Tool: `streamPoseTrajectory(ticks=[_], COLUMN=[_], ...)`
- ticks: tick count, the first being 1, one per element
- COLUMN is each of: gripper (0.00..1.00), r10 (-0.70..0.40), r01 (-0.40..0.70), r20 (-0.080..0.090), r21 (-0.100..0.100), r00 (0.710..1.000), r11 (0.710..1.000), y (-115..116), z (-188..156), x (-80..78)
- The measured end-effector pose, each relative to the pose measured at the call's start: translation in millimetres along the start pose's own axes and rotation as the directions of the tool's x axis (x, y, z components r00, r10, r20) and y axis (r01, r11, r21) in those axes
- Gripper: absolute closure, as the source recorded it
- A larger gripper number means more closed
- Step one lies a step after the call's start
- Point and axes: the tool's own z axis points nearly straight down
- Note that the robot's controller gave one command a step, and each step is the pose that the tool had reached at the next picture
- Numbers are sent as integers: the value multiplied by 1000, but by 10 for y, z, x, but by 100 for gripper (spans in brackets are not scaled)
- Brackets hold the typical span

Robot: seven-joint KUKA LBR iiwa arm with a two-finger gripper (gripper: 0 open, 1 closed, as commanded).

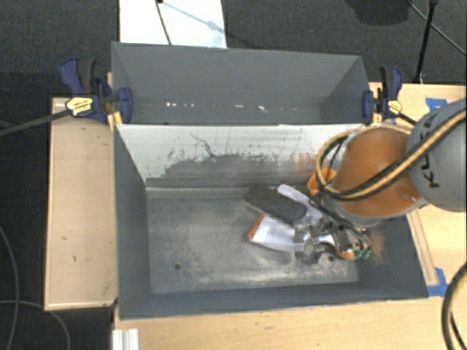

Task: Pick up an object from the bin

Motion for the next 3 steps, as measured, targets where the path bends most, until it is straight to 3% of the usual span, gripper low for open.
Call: streamPoseTrajectory(ticks=[2,3], gripper=[100,100], r10=[2,2], r01=[-2,-2], r20=[-11,-4], r21=[-3,-1], r00=[1000,1000], r11=[1000,1000], y=[7,3], z=[-317,-537], x=[22,6])
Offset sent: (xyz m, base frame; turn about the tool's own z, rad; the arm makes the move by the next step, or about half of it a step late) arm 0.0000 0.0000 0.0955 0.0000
